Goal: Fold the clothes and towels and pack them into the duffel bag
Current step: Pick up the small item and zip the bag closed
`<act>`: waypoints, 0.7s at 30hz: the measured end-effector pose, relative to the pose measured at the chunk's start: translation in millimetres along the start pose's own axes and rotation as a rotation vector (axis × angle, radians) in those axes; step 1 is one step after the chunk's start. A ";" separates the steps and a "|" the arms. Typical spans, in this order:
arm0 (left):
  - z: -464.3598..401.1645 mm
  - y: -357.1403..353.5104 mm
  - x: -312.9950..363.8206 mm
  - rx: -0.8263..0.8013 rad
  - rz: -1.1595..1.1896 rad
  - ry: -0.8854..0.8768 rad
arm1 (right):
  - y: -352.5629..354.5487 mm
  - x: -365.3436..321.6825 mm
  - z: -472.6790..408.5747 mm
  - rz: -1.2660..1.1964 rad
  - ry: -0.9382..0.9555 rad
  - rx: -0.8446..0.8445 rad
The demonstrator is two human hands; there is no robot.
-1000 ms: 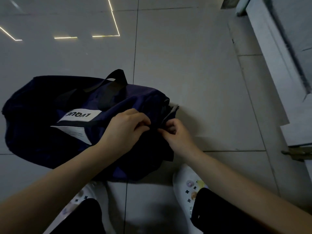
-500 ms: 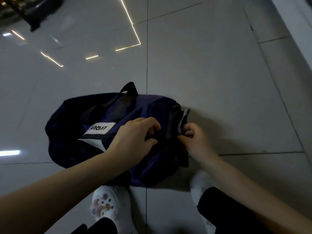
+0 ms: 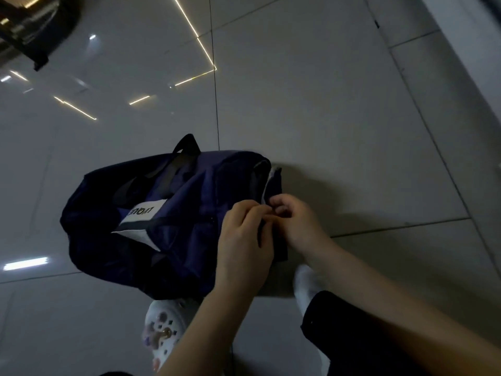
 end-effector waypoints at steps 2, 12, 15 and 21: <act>-1.7 -7.7 -5.0 0.009 0.001 0.054 | 4.0 3.0 0.3 -0.072 -0.039 -0.005; -14.5 -20.4 -18.7 -0.044 -0.105 0.136 | 5.3 11.6 3.3 -0.261 -0.107 -0.079; -16.7 -25.4 -21.4 -0.092 -0.124 0.150 | 9.8 11.5 3.2 -0.287 -0.127 -0.070; -9.4 -24.5 -17.8 -0.045 -0.288 0.134 | 21.0 12.1 0.4 -0.271 -0.139 -0.043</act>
Point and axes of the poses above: each hand's wrist, its own z-axis away from the middle knuckle, its own y-axis out of the back of the hand, x = y × z, the point moved 9 cm from there along -z, towards the middle knuckle, and after that the axes turned 2 degrees about y, right-handed, at the moved point
